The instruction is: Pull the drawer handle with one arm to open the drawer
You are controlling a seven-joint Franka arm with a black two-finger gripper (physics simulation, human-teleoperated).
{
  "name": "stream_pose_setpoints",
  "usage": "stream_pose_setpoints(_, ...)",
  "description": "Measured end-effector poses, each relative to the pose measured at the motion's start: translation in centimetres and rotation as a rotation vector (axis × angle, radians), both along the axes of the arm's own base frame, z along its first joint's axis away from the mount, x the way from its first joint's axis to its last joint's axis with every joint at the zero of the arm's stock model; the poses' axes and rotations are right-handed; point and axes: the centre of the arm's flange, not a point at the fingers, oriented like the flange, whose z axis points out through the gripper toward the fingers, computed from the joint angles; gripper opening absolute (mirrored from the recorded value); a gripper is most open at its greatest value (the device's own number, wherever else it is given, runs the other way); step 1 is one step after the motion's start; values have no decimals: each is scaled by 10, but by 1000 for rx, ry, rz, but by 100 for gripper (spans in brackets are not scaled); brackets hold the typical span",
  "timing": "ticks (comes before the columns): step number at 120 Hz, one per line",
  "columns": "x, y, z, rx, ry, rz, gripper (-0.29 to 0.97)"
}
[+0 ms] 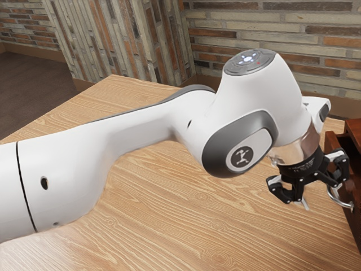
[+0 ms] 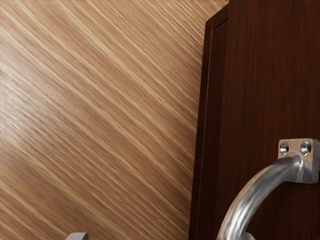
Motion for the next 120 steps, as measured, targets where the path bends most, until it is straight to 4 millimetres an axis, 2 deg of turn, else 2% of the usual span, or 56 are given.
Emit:
stream_pose_setpoints(19, -4, 5, -6, 14, 12, 3, 33)
stream_pose_setpoints(46, -9, 14, 2, 20, 1, 10, 33)
stream_pose_setpoints(60, -10, 20, -2, 27, 7, 18, 33)
stream_pose_setpoints(89, -21, 38, -3, 41, 20, 38, 33)
stream_pose_setpoints(120, -31, 47, 0, 47, 22, 45, 33)
